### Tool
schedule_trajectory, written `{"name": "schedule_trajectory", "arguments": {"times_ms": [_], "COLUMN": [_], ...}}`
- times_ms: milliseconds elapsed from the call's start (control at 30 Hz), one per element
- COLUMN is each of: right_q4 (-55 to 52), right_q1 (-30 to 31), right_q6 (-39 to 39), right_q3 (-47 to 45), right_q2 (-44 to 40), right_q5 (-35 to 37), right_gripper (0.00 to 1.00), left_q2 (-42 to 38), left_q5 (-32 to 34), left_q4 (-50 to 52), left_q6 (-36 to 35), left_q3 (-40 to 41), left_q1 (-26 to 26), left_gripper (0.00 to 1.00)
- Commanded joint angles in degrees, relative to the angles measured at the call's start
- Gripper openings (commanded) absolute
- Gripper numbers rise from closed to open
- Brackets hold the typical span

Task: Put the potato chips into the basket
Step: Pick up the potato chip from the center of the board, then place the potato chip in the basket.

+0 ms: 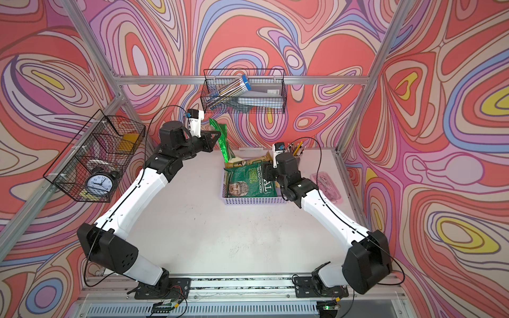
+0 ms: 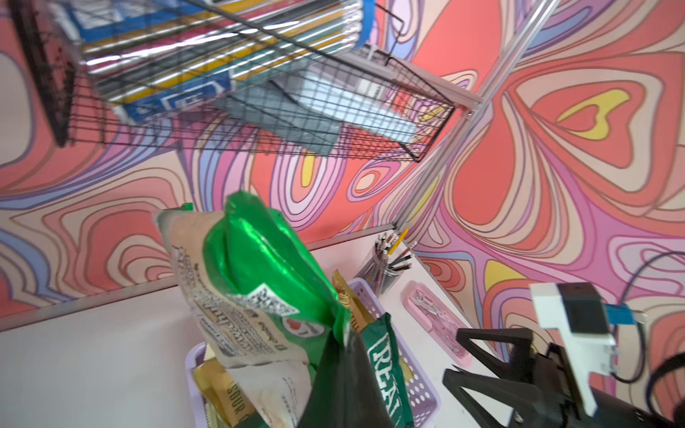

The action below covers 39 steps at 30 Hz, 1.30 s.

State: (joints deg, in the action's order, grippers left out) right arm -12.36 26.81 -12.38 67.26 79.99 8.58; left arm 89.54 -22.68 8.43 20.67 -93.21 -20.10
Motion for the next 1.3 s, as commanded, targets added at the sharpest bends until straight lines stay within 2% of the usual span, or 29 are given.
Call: {"name": "schedule_trajectory", "arguments": {"times_ms": [0,100,233,467,567,700,800,867,1000,1133,1267], "right_q4": [0.5,1.7,3.8,7.0,6.3,6.1,6.1,6.2,6.4,6.7,7.4], "right_q1": [0.3,0.3,0.2,0.2,0.2,0.2,0.2,0.2,0.2,0.2,0.2], "right_q6": [1.0,1.6,2.0,3.0,3.4,3.8,3.8,3.5,3.1,3.4,3.8], "right_q3": [0.2,-1.0,-3.6,-8.8,-9.0,-9.3,-9.4,-9.4,-9.4,-9.4,-9.9], "right_q2": [-2.2,-4.5,-8.6,-15.7,-16.8,-17.6,-17.1,-16.7,-16.2,-16.1,-16.4], "right_q5": [2.1,4.4,8.8,13.4,14.3,14.1,13.7,13.2,12.7,13.1,14.5], "right_gripper": [0.71,0.71,0.7,0.68,0.68,0.67,0.67,0.67,0.67,0.67,0.67], "left_q2": [-2.8,-3.4,-2.8,1.2,1.0,-0.5,-0.6,-0.3,-1.2,-2.2,-2.1], "left_q5": [-4.9,-11.0,-20.9,-27.4,-27.0,-20.2,-16.3,-16.7,-19.3,-22.1,-22.3], "left_q4": [1.9,0.3,-9.6,-23.0,-26.4,-23.3,-24.3,-25.2,-33.6,-35.2,-39.5], "left_q6": [-1.5,0.4,5.7,10.9,10.5,-1.0,-4.6,-4.3,-1.0,0.6,3.9], "left_q3": [-1.8,-1.6,0.5,3.6,3.3,2.0,1.8,1.0,3.1,4.2,9.6], "left_q1": [-2.2,-3.3,-4.0,-4.0,-4.0,-4.0,-4.0,-4.0,-4.4,-4.8,-4.8], "left_gripper": [0.0,0.0,0.0,0.0,0.0,0.0,0.0,0.0,0.0,0.0,0.0]}}
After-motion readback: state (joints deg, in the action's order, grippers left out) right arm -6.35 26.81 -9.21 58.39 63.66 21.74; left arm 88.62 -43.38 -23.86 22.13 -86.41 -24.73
